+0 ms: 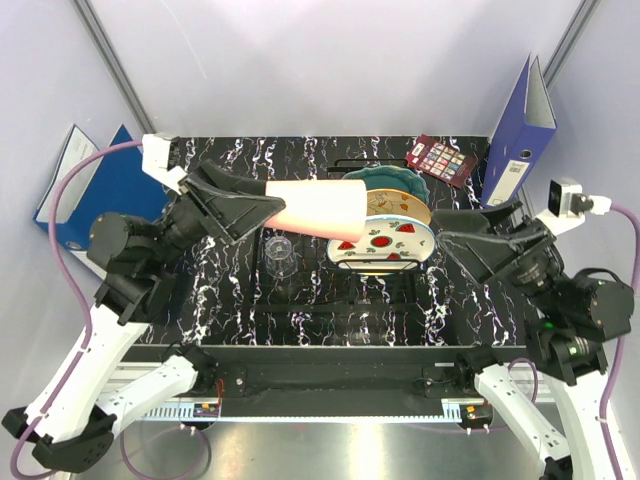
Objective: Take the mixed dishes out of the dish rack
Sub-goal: Place the cup at the center of the board.
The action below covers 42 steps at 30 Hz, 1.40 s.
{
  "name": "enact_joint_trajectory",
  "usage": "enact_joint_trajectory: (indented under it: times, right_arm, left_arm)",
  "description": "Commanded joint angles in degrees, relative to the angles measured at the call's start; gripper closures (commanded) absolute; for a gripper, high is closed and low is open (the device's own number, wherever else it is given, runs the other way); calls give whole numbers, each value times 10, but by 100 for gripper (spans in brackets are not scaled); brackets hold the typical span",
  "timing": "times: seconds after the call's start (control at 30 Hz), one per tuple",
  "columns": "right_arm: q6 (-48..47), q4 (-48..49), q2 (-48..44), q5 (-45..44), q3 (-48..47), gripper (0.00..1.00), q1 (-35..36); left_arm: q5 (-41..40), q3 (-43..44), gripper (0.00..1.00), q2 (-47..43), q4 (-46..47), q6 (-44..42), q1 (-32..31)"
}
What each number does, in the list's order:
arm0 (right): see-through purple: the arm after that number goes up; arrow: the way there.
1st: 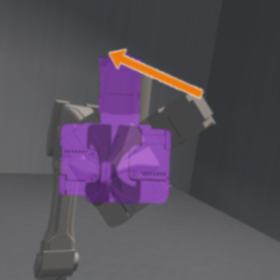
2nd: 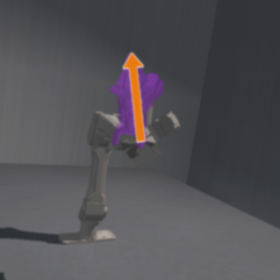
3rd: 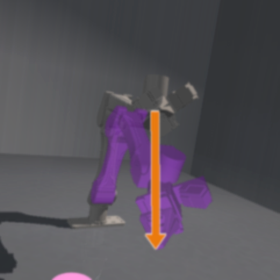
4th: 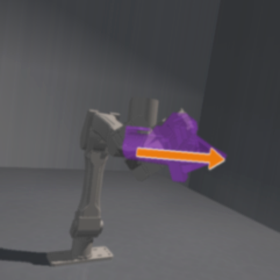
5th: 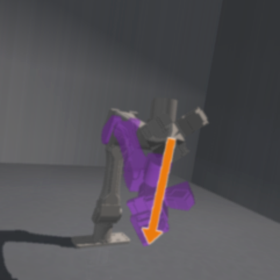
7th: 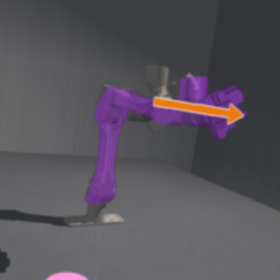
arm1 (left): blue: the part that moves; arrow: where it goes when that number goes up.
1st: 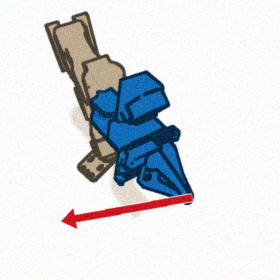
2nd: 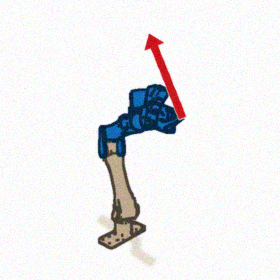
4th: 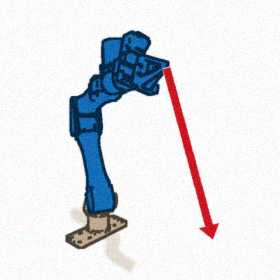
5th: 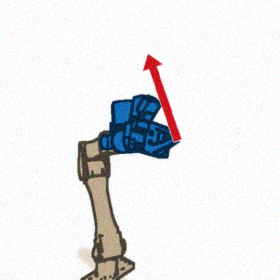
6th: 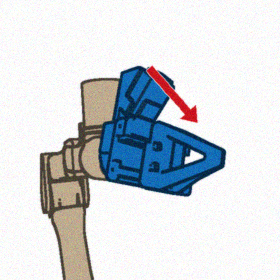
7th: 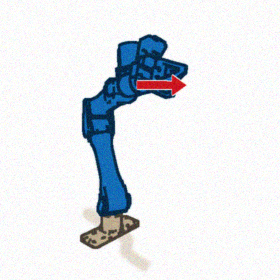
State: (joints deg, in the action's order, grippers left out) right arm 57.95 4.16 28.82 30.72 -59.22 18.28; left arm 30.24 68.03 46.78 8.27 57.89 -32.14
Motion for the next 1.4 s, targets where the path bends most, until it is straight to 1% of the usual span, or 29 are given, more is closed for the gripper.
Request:
enact_joint_trajectory:
  times: [0.0,0.03,0.13,0.43,0.67,0.8,0.9,0.97,1.03,1.07,1.13,1.17,1.2,1.23,1.27,1.33,1.37]
  right_arm:
    - [47,93,47,43,-25,7,3]
    - [45,85,57,46,-31,11,3]
    - [30,71,87,59,-56,13,3]
    - [16,54,128,97,-80,12,3]
    - [-17,7,119,90,-67,11,3]
    - [-10,15,125,101,-59,12,3]
    - [-2,33,138,112,-61,14,3]
    - [1,37,149,123,-66,19,3]
    - [3,43,154,127,-66,25,3]
    - [-1,40,153,123,-67,38,3]
    - [-19,19,150,118,-70,56,3]
    - [-22,12,146,110,-70,77,3]
    - [-25,0,143,104,-70,86,3]
    - [-34,-9,140,99,-71,96,3]
    - [-41,-20,133,88,-74,100,3]
    - [-72,-70,127,73,-93,100,3]
    - [-87,-90,120,51,-105,100,3]
  left_arm:
    - [-12,19,100,34,45,-7,-36]
    - [-16,20,100,41,45,-10,-42]
    - [-22,32,100,68,50,-22,-62]
    - [-33,68,100,123,60,-36,-84]
    - [-40,90,100,142,65,-45,-96]
    - [-40,99,100,158,66,-48,-106]
    - [-40,105,100,176,68,-47,-119]
    - [-40,112,100,188,69,-49,-132]
    - [-40,119,100,202,69,-51,-139]
    - [-41,120,100,204,68,-55,-144]
    - [-44,122,100,205,68,-58,-146]
    - [-47,122,100,204,61,-63,-147]
    - [-49,122,99,202,58,-66,-147]
    - [-58,122,95,195,53,-72,-147]
    - [-61,122,84,190,41,-83,-147]
    - [-78,128,67,172,25,-98,-147]
    - [-88,133,45,166,-2,-122,-147]
